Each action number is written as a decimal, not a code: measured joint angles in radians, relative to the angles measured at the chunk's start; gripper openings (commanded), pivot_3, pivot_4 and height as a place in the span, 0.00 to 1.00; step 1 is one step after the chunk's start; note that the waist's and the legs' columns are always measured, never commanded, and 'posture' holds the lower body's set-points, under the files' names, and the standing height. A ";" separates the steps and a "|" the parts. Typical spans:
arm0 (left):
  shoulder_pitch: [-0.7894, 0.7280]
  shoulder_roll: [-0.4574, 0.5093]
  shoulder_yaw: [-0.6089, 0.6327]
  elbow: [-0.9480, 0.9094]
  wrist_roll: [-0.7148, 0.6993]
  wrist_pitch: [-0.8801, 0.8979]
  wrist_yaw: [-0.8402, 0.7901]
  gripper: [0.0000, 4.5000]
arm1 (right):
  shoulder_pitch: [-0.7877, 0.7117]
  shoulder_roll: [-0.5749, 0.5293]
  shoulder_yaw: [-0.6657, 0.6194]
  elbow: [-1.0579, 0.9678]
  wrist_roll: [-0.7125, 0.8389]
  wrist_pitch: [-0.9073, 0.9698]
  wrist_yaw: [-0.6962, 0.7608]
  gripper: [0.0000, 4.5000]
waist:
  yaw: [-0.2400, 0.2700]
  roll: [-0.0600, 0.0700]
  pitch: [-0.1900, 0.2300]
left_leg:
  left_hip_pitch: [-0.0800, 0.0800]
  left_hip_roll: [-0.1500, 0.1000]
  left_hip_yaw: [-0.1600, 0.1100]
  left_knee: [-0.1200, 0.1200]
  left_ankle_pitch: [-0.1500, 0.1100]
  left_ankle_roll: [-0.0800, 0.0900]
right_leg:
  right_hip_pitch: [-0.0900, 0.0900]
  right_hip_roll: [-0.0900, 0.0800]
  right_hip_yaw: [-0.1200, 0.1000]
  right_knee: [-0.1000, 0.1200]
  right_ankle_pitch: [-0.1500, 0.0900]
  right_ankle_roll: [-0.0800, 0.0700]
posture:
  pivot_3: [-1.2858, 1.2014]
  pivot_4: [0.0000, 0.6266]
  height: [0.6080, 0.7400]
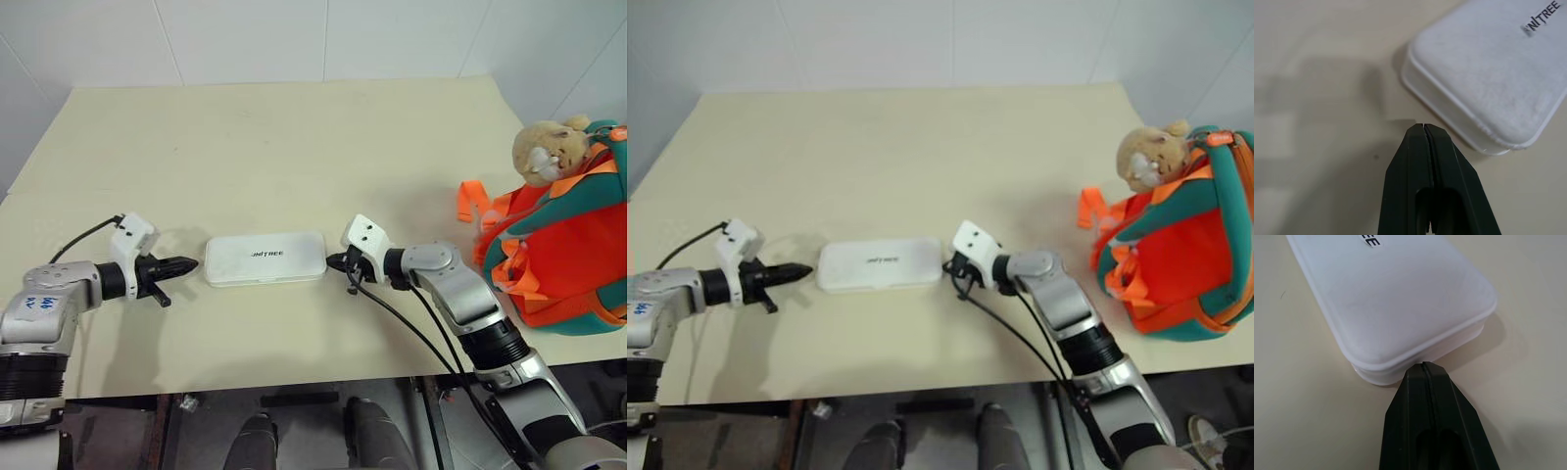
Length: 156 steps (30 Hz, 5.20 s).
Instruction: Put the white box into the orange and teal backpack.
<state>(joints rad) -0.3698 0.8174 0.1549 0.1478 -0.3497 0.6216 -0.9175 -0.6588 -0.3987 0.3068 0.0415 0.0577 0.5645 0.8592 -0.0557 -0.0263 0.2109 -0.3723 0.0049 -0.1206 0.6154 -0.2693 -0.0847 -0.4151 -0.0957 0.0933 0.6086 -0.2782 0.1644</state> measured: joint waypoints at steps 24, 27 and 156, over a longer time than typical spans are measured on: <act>-0.097 -0.151 -0.081 0.017 0.022 -0.001 0.018 0.01 | 0.039 -0.109 -0.057 -0.035 -0.009 0.033 0.002 0.00 | 0.012 0.000 0.000 | 0.000 0.000 0.000 0.000 0.000 0.000 | 0.001 0.000 0.000 0.000 0.000 0.000 | 0.52 0.24 1.00; -0.100 -0.166 -0.086 0.015 0.022 -0.001 0.018 0.01 | 0.043 -0.127 -0.066 -0.035 -0.009 0.033 0.004 0.00 | 0.015 0.000 0.000 | 0.000 0.000 0.000 0.001 0.000 0.000 | 0.001 0.000 0.000 0.000 0.000 0.000 | 0.52 0.24 1.00; -0.213 -0.264 0.161 0.062 -0.362 0.391 -0.113 0.31 | 0.073 -0.186 -0.197 -0.187 0.300 0.291 0.046 1.00 | 0.027 0.000 0.000 | -0.004 -0.002 -0.001 0.001 0.000 0.000 | 0.001 -0.002 -0.001 -0.009 0.001 0.003 | 0.52 0.24 1.00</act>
<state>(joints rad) -0.5825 0.5537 0.3163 0.2099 -0.7112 1.0127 -1.0301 -0.5857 -0.5842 0.1101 -0.1457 0.3575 0.8551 0.9048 -0.0283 -0.0262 0.2111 -0.3762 0.0032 -0.1219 0.6164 -0.2696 -0.0849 -0.4141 -0.0973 0.0927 0.5995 -0.2770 0.1674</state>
